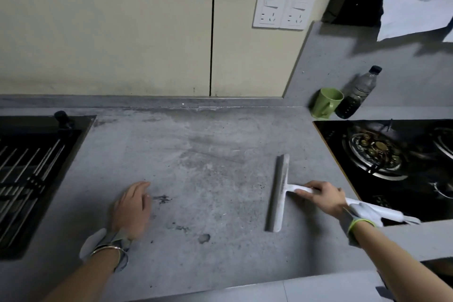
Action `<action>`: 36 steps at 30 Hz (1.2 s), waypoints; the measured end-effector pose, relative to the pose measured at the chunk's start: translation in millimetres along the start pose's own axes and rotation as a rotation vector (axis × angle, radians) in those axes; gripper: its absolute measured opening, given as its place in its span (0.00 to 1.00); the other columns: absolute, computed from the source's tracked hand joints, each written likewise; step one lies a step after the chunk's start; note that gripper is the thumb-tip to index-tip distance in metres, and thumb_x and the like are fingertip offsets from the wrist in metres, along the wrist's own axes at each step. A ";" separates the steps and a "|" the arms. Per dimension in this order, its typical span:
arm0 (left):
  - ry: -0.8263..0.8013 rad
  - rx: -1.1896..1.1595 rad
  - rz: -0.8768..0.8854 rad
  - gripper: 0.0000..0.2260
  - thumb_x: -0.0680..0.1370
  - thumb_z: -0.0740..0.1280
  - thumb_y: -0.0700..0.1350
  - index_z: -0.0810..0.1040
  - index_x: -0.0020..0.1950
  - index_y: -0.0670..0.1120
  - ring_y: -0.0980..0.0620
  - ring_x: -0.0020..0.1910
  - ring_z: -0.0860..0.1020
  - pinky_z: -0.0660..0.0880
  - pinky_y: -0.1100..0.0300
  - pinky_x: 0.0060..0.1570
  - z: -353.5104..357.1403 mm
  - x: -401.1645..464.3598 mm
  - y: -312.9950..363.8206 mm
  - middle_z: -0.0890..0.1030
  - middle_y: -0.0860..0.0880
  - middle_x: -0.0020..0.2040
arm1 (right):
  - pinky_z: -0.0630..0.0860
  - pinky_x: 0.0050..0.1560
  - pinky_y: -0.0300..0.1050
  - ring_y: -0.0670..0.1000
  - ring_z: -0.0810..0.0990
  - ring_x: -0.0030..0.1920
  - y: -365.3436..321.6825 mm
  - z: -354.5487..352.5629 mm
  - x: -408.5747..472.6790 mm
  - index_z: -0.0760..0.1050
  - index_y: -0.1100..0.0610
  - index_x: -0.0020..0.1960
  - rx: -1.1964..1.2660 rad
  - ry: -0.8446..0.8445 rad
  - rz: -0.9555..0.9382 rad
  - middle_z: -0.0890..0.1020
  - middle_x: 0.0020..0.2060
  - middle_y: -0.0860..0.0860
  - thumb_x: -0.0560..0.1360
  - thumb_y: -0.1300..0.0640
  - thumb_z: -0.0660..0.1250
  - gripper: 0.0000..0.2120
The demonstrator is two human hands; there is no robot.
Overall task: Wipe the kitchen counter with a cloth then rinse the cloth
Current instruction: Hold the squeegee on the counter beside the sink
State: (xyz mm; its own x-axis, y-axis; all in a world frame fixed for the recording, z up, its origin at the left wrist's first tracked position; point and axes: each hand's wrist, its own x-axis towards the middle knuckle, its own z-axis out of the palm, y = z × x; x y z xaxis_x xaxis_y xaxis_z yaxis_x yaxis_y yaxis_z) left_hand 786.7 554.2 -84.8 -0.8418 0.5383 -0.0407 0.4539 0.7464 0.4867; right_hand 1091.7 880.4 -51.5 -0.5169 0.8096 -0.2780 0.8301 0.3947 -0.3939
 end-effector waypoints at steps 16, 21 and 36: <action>-0.153 0.077 -0.102 0.17 0.83 0.53 0.46 0.67 0.72 0.46 0.46 0.71 0.65 0.62 0.55 0.69 34.9 -14.5 7.7 0.67 0.46 0.72 | 0.54 0.65 0.52 0.53 0.72 0.64 72.9 -22.9 22.1 0.76 0.38 0.50 0.092 -0.041 0.088 0.80 0.56 0.45 0.72 0.36 0.64 0.10; -0.123 0.056 -0.102 0.16 0.83 0.54 0.46 0.70 0.69 0.46 0.46 0.69 0.67 0.63 0.54 0.67 35.6 -11.7 2.5 0.69 0.46 0.70 | 0.55 0.64 0.50 0.52 0.71 0.64 42.6 -7.0 29.0 0.75 0.36 0.54 0.049 -0.102 -0.017 0.79 0.59 0.43 0.72 0.33 0.60 0.14; -0.016 -0.080 -0.062 0.14 0.81 0.58 0.41 0.74 0.66 0.42 0.46 0.65 0.72 0.66 0.57 0.66 -5.6 0.3 -36.6 0.74 0.45 0.66 | 0.55 0.62 0.49 0.47 0.72 0.64 -96.5 59.6 28.9 0.76 0.40 0.59 -0.067 -0.169 -0.244 0.79 0.58 0.42 0.74 0.34 0.57 0.18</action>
State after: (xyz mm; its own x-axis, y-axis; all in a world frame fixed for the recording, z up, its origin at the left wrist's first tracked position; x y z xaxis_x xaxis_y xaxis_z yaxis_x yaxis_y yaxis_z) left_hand 768.2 524.9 -97.7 -0.8623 0.4990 -0.0868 0.3759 0.7453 0.5507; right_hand 984.2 839.8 -73.7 -0.7253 0.6061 -0.3264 0.6865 0.6009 -0.4094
